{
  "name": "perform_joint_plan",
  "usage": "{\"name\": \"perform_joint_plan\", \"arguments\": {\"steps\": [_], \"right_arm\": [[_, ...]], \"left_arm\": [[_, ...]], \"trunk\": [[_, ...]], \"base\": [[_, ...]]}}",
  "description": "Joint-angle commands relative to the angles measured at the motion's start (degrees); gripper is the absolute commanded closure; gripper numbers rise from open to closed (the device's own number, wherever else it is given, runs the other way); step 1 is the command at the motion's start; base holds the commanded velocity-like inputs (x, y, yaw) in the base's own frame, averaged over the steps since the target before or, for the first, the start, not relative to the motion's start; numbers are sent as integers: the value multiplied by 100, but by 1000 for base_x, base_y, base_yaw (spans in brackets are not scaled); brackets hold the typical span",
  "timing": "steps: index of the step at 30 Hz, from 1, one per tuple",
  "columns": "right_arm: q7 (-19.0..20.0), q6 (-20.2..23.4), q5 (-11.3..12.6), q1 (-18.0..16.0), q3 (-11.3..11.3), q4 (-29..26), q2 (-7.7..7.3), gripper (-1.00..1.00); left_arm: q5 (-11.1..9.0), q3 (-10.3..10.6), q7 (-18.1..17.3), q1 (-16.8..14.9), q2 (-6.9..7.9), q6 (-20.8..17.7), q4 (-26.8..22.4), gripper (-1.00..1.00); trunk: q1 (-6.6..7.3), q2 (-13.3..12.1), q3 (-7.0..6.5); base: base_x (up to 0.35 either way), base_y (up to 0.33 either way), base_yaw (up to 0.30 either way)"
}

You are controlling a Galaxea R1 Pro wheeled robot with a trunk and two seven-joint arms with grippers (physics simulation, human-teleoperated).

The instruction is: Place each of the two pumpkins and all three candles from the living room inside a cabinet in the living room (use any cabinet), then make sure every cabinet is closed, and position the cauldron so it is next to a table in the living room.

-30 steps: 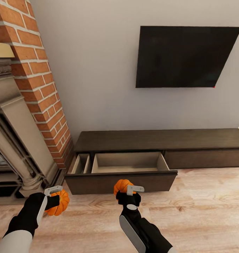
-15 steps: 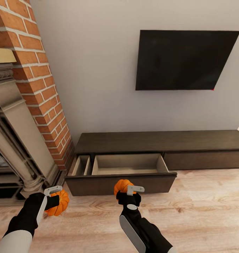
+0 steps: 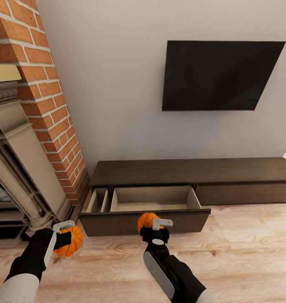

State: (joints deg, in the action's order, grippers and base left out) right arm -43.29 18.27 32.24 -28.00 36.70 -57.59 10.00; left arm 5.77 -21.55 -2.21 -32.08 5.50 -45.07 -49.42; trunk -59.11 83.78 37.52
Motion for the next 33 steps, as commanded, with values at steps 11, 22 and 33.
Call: {"name": "perform_joint_plan", "arguments": {"steps": [11, 22, 33], "right_arm": [[-669, 1769, 25, -153, -1079, -569, 0, 100], [-650, 1897, 37, -151, -1058, -666, 0, 100], [-614, 1869, 31, -144, -1045, -644, 0, 100]], "left_arm": [[64, 335, 77, -292, -681, -888, -519, 100], [39, 740, 28, -292, -697, -724, -304, 100], [21, 745, 61, -291, -701, -462, -302, 100]], "trunk": [[242, -443, -197], [352, -643, -287], [352, -643, -287]], "base": [[0, 0, 0], [0, -1, -71], [129, -130, -114]]}}
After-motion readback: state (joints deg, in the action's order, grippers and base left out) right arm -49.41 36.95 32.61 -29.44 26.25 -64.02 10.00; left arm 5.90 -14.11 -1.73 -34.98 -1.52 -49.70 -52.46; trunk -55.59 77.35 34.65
